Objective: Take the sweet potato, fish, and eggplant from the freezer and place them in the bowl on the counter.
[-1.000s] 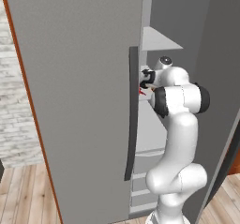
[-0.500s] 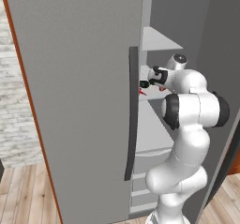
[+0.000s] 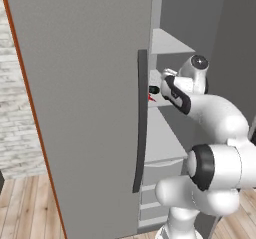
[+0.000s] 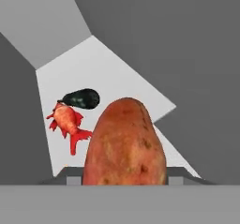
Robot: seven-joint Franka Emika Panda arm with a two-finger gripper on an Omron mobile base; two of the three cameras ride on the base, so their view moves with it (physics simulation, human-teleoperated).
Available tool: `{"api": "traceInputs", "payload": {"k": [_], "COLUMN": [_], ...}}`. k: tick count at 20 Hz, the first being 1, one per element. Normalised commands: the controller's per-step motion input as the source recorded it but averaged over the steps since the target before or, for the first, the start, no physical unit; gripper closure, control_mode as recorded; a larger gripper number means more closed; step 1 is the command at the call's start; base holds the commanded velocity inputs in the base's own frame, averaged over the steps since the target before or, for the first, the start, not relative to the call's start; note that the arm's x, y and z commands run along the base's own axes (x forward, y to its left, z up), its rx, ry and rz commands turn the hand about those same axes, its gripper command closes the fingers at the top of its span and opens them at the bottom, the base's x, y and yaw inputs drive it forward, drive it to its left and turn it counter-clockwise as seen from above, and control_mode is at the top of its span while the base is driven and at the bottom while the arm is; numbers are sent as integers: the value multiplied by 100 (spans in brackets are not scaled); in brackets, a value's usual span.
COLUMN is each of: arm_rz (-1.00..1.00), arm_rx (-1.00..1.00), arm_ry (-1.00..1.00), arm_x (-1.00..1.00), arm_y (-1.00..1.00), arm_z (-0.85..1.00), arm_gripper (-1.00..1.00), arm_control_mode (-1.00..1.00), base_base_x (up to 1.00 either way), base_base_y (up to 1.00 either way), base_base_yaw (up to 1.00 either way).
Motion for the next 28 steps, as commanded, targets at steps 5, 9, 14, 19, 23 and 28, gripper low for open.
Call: {"api": "traceInputs", "payload": {"k": [5, 9, 14, 19, 23, 28], "arm_rz": [0, 0, 0, 0, 0, 0], "arm_rx": [5, 1, 1, 0, 0, 0], "arm_ry": [10, 4, 12, 0, 0, 0], "arm_x": [-100, -100, -100, 0, 0, 0], "arm_y": [56, 53, 62, 0, 0, 0], "arm_z": [50, 6, -20, 0, 0, 0], "arm_gripper": [100, 100, 100, 100, 100, 100], "arm_control_mode": [-100, -100, -100, 100, 100, 100], "base_base_x": [0, 0, 0, -100, -100, -91], "base_base_y": [0, 0, 0, 55, 4, 8], "base_base_yaw": [0, 0, 0, -3, -52, -77]}}
